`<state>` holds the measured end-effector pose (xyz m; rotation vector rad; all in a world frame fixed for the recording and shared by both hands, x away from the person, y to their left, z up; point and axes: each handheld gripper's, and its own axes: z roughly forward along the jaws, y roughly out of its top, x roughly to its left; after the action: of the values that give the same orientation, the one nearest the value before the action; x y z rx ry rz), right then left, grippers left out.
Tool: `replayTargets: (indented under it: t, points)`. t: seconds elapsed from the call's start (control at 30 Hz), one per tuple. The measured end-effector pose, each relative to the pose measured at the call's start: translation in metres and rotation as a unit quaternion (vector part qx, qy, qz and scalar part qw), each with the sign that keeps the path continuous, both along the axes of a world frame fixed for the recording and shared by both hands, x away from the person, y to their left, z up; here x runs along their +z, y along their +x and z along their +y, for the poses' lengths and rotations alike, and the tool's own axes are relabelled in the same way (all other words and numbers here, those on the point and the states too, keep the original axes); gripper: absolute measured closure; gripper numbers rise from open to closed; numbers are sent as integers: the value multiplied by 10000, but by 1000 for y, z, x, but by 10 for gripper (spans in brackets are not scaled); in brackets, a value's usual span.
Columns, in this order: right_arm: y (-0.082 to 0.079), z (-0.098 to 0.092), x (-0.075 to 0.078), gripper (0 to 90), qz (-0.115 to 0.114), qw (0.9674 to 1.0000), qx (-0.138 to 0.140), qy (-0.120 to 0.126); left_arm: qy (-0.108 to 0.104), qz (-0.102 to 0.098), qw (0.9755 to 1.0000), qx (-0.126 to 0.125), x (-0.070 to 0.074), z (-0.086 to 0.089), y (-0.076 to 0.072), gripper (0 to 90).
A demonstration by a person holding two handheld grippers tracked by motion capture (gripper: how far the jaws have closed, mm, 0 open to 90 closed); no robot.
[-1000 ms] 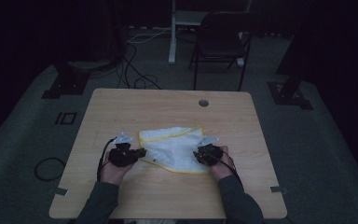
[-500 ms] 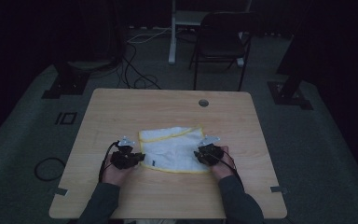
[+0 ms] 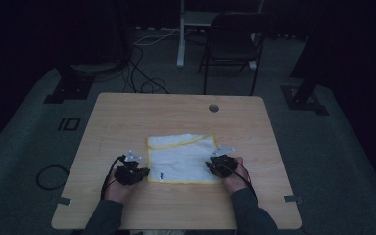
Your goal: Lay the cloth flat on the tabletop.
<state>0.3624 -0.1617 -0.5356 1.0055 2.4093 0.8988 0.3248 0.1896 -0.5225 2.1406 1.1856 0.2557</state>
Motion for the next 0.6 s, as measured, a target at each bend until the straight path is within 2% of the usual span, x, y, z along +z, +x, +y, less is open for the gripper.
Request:
replayTargets:
  t: [0.17, 0.27, 0.47, 0.6]
  points:
    - [-5, -3, 0, 693, 29, 10000, -19, 37, -92, -272, 9995, 154, 12, 2, 1, 841]
    - [-7, -4, -1, 693, 44, 10000, -36, 73, -145, -400, 9990, 108, 17, -2, 6, 815]
    - [-11, -9, -1, 691, 75, 9998, -64, 163, 10, -519, 9986, -125, 13, -16, 22, 765]
    - [-12, -11, -1, 686, 102, 9997, -68, 195, 156, -616, 9980, 31, 9, -16, 39, 735]
